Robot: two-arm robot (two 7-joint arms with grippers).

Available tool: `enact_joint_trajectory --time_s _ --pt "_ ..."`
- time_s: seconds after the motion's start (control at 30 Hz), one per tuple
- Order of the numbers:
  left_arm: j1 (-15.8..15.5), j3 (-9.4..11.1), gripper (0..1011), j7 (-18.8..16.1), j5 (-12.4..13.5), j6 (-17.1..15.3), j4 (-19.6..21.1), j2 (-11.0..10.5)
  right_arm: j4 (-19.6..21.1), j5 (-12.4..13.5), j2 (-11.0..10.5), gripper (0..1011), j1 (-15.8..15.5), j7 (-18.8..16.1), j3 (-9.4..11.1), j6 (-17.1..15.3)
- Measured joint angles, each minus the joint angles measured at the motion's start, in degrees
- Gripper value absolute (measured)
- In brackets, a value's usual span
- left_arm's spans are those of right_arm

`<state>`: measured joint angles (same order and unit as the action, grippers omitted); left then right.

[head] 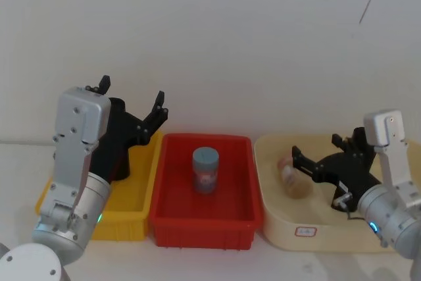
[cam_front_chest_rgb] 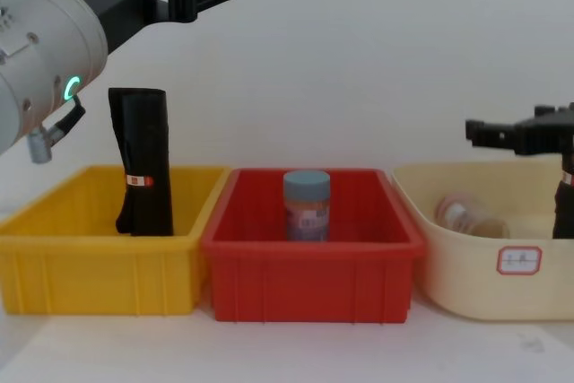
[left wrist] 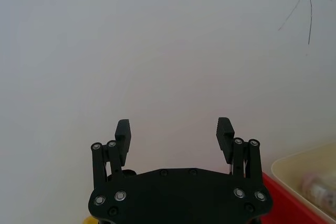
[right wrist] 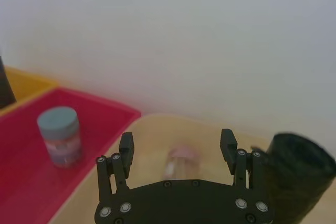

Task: Pick up the garbage bag with the one hand and transfer it to the other hand.

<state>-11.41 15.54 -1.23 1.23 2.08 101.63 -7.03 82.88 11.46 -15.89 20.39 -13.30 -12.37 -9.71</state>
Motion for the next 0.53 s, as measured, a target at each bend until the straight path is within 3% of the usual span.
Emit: enact_joint_trajectory --time_s 0.53 --pt "0.0 0.0 1001 0.0 0.0 0.0 0.0 0.0 5.5 0.8 0.7 1000 -0.9 -0.6 0.3 0.5"
